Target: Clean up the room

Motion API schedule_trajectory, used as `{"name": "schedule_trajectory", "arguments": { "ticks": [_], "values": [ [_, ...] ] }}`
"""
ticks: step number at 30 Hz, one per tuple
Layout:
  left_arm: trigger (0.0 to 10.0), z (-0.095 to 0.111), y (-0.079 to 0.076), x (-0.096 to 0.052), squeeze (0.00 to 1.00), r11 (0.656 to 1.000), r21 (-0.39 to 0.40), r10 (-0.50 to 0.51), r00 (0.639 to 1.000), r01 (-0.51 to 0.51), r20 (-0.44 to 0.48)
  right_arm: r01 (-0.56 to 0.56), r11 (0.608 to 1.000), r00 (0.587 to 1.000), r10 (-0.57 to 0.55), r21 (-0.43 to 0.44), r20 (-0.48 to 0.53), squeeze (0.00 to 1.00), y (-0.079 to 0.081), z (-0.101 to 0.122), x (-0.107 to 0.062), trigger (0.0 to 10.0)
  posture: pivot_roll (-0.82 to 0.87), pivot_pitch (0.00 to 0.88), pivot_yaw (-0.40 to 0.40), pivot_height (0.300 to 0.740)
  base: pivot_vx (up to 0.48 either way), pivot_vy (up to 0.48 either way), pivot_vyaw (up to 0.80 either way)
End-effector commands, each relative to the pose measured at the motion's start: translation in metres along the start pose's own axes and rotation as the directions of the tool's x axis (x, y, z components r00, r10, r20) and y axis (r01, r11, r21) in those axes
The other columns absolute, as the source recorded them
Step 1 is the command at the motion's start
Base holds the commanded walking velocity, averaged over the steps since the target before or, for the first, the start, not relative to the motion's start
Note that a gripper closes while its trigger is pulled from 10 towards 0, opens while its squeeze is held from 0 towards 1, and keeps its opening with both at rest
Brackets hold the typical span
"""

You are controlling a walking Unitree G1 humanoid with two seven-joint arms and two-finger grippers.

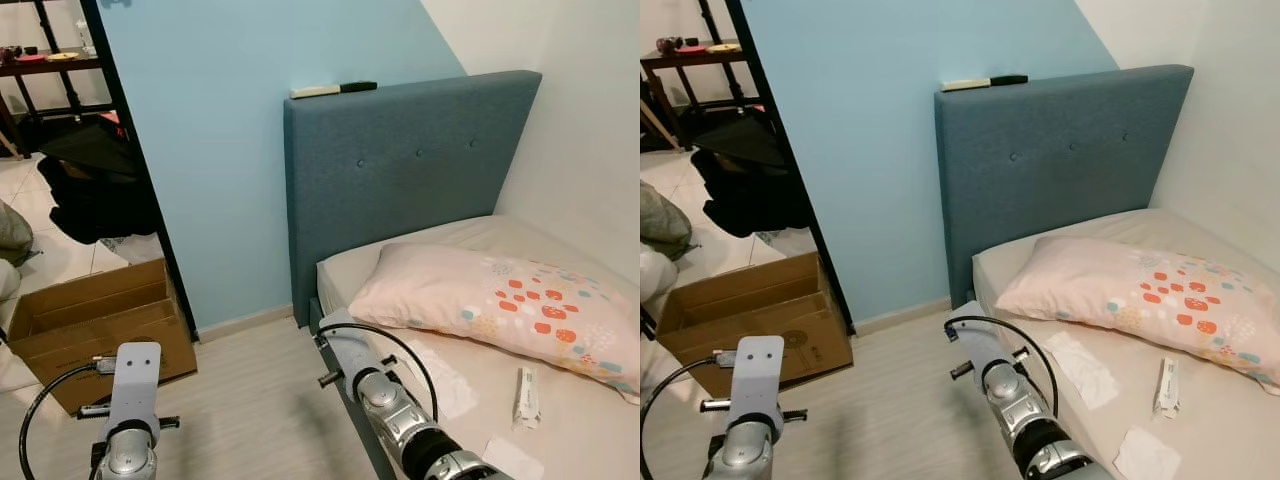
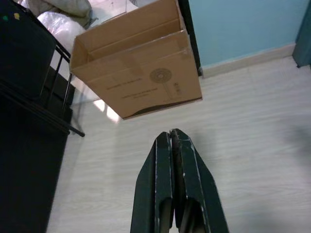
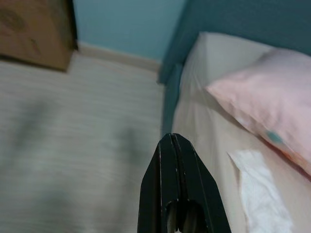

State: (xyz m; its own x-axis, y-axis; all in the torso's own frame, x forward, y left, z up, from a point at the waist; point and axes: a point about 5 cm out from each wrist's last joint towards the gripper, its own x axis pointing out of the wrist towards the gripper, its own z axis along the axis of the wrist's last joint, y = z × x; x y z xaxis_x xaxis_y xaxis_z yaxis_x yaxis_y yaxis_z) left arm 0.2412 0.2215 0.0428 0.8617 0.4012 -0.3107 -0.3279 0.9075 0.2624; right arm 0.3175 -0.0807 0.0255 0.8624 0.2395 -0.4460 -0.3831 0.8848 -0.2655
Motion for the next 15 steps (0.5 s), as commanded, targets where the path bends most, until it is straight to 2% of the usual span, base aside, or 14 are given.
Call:
{"name": "schedule_trajectory", "arguments": {
  "ticks": [1,3,4,7,11,15],
  "values": [
    [10.0,-0.007,-0.003,0.001,0.0,1.0,-0.023,-0.007,1.0,0.007,-0.023,-0.026,0.999,1.0,0.026,0.04,0.014,0.0,0.002,-0.003,-0.002,10.0,0.06,0.0,-0.059,0.74,0.0,0.0,0.0],
    [10.0,-0.025,-0.009,0.005,0.0,0.999,-0.038,-0.017,0.997,0.014,-0.07,-0.048,0.992,0.999,0.048,0.114,0.002,0.0,0.001,-0.011,-0.004,10.0,0.02,0.0,-0.125,0.74,0.0,0.0,0.0],
    [10.0,-0.032,-0.011,0.006,0.0,0.999,-0.039,-0.019,0.996,0.016,-0.087,-0.05,0.989,0.999,0.05,0.139,0.002,0.0,0.001,-0.013,-0.005,10.0,0.02,0.0,-0.125,0.74,0.0,0.0,0.0],
    [10.0,-0.042,-0.017,0.008,0.0,0.999,-0.036,-0.03,0.993,0.026,-0.117,-0.057,0.99,0.998,0.059,0.127,-0.011,0.0,0.001,-0.018,-0.006,10.0,0.02,0.0,-0.162,0.74,0.0,0.0,0.0],
    [10.0,-0.035,-0.018,0.012,0.0,0.998,-0.052,-0.033,0.994,0.027,-0.101,-0.073,0.993,0.997,0.075,0.092,-0.013,0.0,0.001,-0.018,-0.006,10.0,0.03,0.0,-0.153,0.74,0.0,0.0,0.0],
    [10.0,-0.016,-0.017,0.015,0.0,0.996,-0.087,-0.032,0.998,0.027,-0.056,-0.01,0.996,1.0,0.01,0.09,0.006,0.0,-0.006,-0.013,-0.005,10.0,0.05,0.0,-0.127,0.74,0.0,0.0,0.0]
  ]
}}
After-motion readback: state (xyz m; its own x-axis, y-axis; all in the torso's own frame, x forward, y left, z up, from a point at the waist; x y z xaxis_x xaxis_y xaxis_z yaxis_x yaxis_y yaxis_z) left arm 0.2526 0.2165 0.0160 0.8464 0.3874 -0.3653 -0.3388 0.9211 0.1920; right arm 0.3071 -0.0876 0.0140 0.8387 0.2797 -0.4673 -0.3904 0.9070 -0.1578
